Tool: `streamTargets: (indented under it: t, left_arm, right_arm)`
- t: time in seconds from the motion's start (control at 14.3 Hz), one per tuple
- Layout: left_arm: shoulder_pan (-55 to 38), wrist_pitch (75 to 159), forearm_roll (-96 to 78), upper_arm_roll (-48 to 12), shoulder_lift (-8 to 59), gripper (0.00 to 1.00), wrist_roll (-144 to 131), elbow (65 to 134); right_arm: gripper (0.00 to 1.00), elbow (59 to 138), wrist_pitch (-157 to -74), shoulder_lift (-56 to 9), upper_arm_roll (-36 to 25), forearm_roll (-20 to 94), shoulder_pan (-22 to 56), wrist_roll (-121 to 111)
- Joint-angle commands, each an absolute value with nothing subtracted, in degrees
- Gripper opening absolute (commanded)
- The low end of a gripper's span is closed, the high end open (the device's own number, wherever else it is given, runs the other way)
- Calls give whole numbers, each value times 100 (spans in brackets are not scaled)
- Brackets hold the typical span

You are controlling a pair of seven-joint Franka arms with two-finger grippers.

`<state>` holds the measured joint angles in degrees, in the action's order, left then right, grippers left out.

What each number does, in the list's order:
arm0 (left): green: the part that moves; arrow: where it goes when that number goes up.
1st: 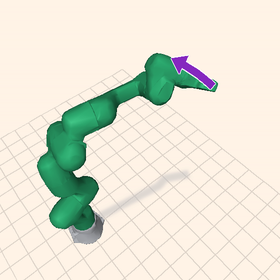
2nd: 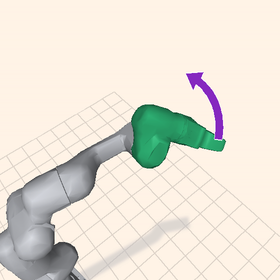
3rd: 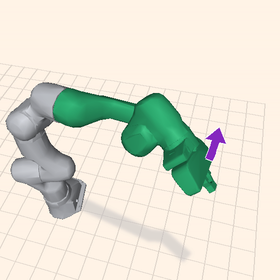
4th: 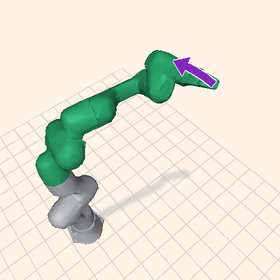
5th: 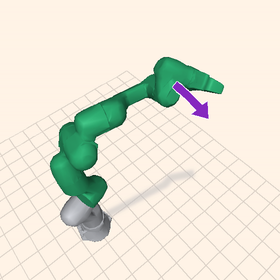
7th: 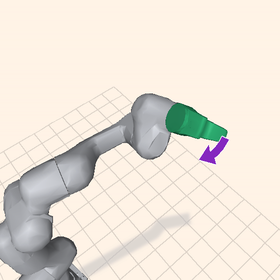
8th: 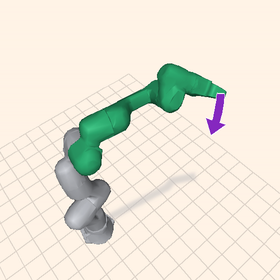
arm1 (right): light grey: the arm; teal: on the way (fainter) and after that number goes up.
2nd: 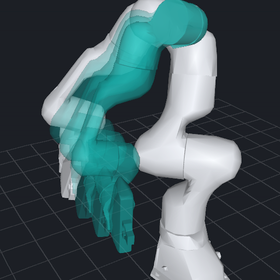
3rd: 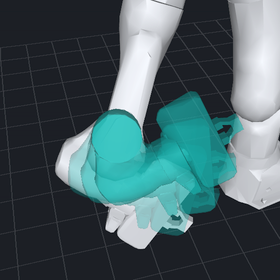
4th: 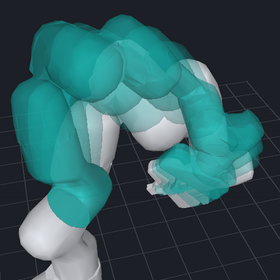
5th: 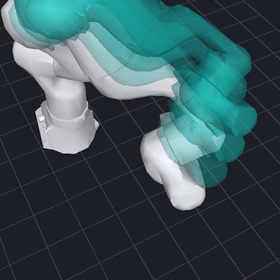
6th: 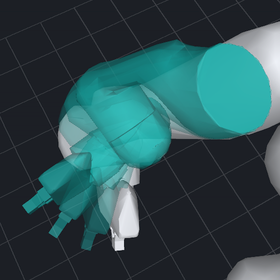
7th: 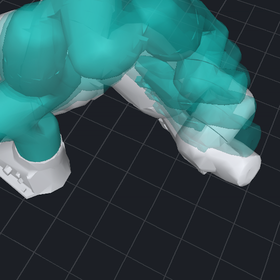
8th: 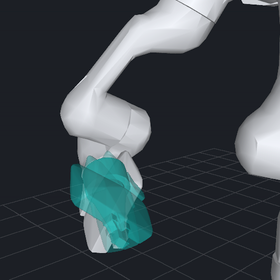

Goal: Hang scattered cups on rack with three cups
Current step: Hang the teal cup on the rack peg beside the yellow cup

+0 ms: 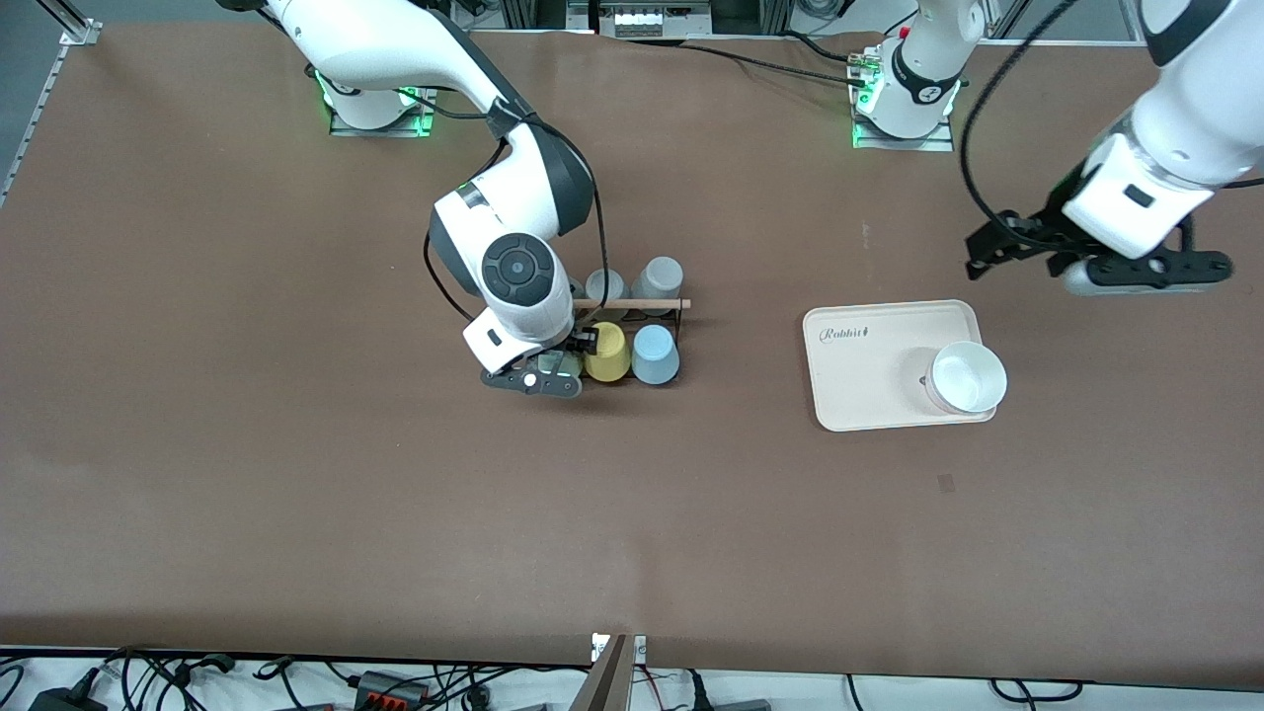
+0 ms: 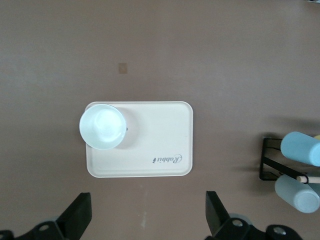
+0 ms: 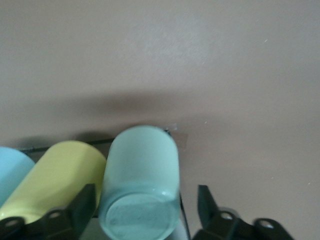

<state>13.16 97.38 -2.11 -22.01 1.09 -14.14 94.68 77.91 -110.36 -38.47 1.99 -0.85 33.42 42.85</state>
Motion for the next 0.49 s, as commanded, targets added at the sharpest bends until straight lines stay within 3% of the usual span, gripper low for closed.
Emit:
streamTargets:
  t: [0.0, 0.21, 0.42]
  left_arm:
    - [1345, 9712, -79, -2259, 0, 100, -1362, 9492]
    - [1345, 9703, -88, -2267, -9, 100, -1362, 9492]
    - [1301, 9703, -202, -2311, 0, 100, -1380, 9440]
  right_arm:
    - [100, 7761, -10943, -3438, 202, -141, 3112, 4132]
    - [100, 7726, -10540, -2954, 185, -158, 2884, 3570]
    - [100, 7122, -9654, -2883, 185, -141, 2069, 2597]
